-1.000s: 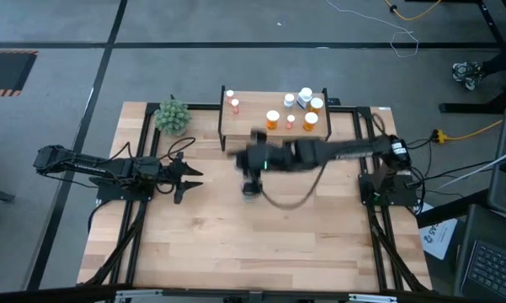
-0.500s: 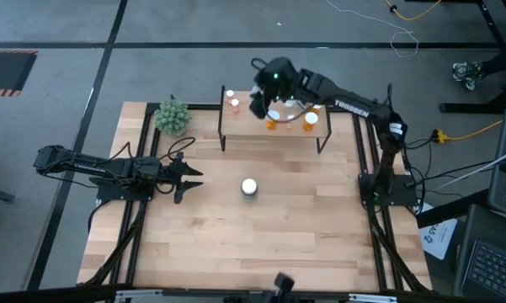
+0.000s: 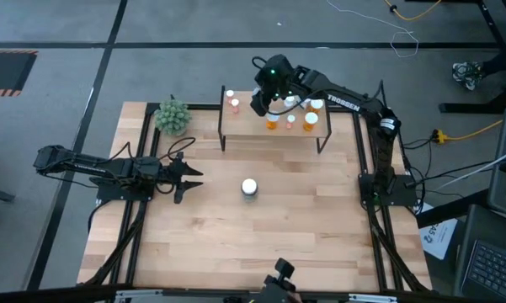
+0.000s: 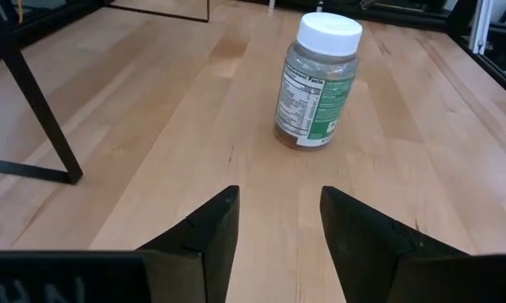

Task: Pick and place medicine bottles onto shelf by color
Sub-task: Put the transparent pill bottle on the shelf

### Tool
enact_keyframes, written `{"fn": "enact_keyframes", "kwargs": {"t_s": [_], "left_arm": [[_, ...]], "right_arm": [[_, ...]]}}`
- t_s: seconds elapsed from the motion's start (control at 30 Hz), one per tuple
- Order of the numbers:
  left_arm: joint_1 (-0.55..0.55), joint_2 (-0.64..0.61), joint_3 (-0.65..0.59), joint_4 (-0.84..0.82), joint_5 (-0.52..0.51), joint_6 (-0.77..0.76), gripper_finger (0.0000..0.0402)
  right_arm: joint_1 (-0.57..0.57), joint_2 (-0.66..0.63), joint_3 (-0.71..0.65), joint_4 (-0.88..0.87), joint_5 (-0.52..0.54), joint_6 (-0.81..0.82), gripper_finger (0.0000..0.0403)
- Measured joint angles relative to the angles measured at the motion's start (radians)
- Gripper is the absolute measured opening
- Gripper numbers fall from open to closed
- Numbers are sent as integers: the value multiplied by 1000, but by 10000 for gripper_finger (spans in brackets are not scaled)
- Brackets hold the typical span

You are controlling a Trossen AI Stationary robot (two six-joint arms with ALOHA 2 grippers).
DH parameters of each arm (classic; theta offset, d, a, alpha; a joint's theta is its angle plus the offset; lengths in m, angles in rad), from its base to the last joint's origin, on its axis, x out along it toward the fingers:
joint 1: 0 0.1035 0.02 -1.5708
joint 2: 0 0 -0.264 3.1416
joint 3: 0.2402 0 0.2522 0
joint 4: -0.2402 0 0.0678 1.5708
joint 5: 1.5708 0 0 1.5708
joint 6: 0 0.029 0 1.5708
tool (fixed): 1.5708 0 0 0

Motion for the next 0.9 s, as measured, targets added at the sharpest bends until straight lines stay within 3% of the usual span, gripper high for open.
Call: {"fn": "enact_keyframes", "kwargs": {"t_s": [0.37,0.9], "left_arm": [[0,0,0,0,0,0,163],[0,0,0,0,0,0,163]], "right_arm": [[0,4,0,-113,-26,27,142],[26,36,0,-110,-24,29,144]]}}
